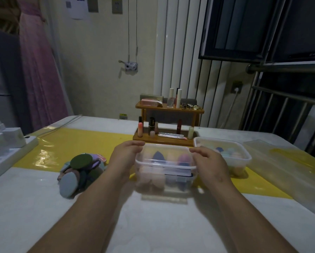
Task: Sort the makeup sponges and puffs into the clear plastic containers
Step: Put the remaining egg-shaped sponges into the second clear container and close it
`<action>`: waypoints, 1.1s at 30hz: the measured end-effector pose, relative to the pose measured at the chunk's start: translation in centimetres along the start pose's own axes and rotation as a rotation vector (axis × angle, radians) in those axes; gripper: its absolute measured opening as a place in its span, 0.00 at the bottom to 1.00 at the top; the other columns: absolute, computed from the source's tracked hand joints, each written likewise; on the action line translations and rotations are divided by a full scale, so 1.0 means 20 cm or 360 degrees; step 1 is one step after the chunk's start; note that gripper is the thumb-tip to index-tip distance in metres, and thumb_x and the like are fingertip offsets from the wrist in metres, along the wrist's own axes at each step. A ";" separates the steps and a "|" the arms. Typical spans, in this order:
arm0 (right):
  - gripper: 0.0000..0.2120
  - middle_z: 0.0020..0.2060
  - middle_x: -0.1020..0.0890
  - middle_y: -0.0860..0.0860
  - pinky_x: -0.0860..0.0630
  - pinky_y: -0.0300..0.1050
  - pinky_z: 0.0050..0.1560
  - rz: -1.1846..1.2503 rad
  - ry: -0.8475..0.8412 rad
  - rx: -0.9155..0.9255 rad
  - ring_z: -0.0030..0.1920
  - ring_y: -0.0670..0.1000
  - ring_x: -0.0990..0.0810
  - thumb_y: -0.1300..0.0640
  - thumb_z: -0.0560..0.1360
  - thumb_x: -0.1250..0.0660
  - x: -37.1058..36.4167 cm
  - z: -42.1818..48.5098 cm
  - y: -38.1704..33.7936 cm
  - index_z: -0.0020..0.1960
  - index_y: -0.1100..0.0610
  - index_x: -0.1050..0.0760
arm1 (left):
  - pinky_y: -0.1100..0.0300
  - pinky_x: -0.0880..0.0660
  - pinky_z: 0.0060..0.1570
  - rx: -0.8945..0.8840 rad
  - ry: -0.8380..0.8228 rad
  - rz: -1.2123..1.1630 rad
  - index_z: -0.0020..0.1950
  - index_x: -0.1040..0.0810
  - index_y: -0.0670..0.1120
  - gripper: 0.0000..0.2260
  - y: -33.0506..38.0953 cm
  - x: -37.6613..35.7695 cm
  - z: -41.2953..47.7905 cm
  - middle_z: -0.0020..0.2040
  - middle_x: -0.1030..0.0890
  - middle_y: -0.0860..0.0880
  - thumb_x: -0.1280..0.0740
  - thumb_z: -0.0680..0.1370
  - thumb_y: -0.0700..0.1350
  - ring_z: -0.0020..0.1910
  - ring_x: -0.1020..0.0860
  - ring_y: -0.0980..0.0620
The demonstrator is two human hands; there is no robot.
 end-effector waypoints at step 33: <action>0.26 0.54 0.26 0.39 0.27 0.39 0.46 -0.0302 -0.0527 0.0083 0.50 0.43 0.26 0.45 0.69 0.23 0.06 -0.05 -0.04 0.66 0.41 0.24 | 0.52 0.22 0.59 -0.0014 -0.0855 0.0675 0.66 0.26 0.60 0.23 0.01 0.08 -0.04 0.58 0.24 0.51 0.25 0.73 0.51 0.56 0.22 0.48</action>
Point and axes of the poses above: each hand's wrist, its own z-axis towards the middle knuckle, its own x-axis out of the back of the hand, y = z × x, the point moved 1 cm from there along z, towards the middle knuckle
